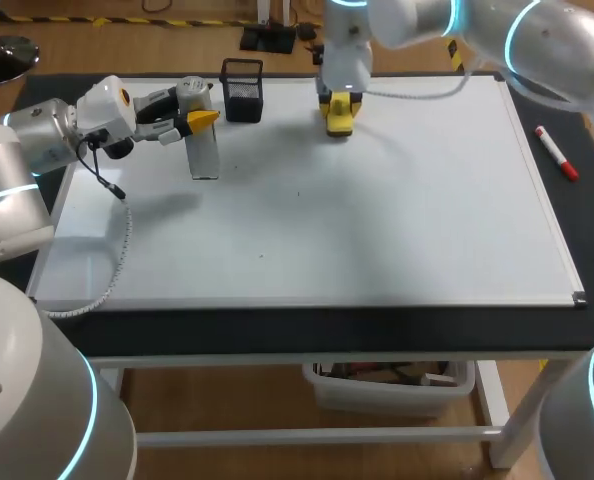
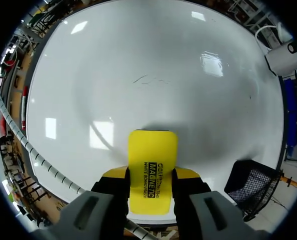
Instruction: Pick up the inspection probe, press it on each red-marked spot on the whiteboard one by one, put down the probe, pick up the eraser, and wipe off all the red marks.
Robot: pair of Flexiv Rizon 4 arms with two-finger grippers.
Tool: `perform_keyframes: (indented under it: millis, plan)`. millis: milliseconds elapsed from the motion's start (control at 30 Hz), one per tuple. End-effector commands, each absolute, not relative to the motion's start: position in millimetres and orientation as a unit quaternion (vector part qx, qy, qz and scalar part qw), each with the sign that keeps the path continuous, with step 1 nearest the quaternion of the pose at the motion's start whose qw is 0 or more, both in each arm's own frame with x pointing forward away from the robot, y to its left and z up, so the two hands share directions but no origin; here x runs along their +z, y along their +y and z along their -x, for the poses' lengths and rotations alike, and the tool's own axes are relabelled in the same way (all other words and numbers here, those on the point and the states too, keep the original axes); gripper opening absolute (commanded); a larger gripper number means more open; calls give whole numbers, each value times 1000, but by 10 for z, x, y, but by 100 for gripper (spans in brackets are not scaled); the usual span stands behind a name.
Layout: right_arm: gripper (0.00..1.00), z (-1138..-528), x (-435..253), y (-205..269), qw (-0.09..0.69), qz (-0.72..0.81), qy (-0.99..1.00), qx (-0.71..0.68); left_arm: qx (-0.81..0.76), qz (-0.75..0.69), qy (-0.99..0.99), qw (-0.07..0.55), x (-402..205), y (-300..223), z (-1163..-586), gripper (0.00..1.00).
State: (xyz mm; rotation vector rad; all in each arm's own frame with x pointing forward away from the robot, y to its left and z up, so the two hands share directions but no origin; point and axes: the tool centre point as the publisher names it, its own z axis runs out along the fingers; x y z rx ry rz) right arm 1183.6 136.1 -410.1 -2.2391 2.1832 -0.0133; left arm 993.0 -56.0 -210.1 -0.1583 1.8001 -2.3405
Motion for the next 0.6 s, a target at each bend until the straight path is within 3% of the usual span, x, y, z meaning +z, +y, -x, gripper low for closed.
perform_keyframes:
  millis: [33, 600]
  plan:
    - [0, -12111, -4181, 1476, -39, 713, 699, 34, -788, 54, 605, 95, -2094, -568, -9922, 0]
    - [0, -12215, -4234, 1774, -46, 720, 691, 34, -788, 54, 605, 95, -2094, -568, -9922, 0]
